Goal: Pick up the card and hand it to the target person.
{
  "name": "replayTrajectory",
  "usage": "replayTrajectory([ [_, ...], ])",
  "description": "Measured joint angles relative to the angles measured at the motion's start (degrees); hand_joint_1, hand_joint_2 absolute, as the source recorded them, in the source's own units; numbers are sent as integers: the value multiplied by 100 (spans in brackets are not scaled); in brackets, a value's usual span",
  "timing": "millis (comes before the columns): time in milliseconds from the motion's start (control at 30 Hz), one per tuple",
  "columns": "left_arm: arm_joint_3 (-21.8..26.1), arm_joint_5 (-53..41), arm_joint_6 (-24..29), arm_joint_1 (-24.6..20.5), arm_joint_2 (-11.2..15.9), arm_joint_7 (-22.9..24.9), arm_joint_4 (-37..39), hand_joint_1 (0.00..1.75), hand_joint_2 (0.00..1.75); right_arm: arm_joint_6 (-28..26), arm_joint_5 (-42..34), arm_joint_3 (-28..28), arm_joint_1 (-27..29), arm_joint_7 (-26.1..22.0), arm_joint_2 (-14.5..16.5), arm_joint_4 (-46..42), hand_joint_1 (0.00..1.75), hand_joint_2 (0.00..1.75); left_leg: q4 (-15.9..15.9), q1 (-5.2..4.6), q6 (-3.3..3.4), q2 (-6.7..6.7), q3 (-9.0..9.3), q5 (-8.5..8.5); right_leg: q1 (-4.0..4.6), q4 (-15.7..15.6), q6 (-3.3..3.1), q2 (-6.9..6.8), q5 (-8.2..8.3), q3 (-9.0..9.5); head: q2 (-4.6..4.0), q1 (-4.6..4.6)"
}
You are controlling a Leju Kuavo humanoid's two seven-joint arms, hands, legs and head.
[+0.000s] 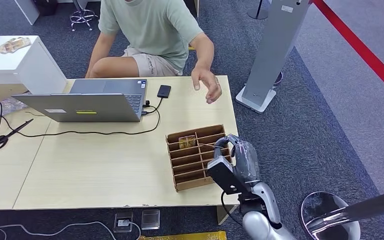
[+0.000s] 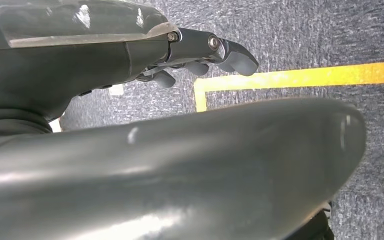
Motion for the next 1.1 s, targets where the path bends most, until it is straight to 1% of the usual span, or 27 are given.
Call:
replayTrajectory([
  [133, -19, -49, -37, -20, 0, -20, 0, 0, 0, 225, -315, -23, -603, -8, 6, 357, 159, 175, 0, 0, 0, 0, 1, 1, 0, 1, 0, -1, 2, 1, 0, 3],
  [267, -58, -86, -68, -62, 0, -19, 0, 0, 0, 407, -389, -25, -1362, 121, 52, 952, 159, 175, 1, 0, 0, -1, 1, 2, 0, 3, 0, -1, 3, 1, 0, 3],
  [400, -111, -108, -70, -99, 0, 20, 0, 0, 0, 460, -412, -18, -2039, 174, 160, 1625, 159, 175, 1, 0, 0, -3, -1, 3, 0, 4, 0, -5, 3, 0, 0, 0],
  [500, -148, -127, -72, -109, 0, 76, 0, 0, 0, 466, -361, -13, -2381, 231, 264, 2083, 159, 175, 1, 0, 0, -4, -4, 2, 0, 4, -1, -5, 2, -1, 0, 1],
  [667, -180, -128, -85, -117, 0, 136, 0, 0, 0, 459, -231, 0, -2707, 260, 466, 2678, 159, 175, 0, 0, 0, -4, -5, 2, 0, 4, -1, -5, 0, -3, 0, 1],
  [800, -208, -128, -102, -118, 0, 137, 0, 0, 0, 449, -158, 12, -2819, 265, 597, 3019, 0, 175, 0, 0, 0, -5, -4, 2, 0, 4, -1, -5, 0, -2, 0, 0],
  [1100, -293, -133, -136, -119, 0, 52, 0, 0, 0, 443, -144, 37, -2907, 257, 769, 3502, 0, 175, 1, 0, 0, -5, -4, 2, 0, 4, -1, -5, 0, -3, 0, -1],
])
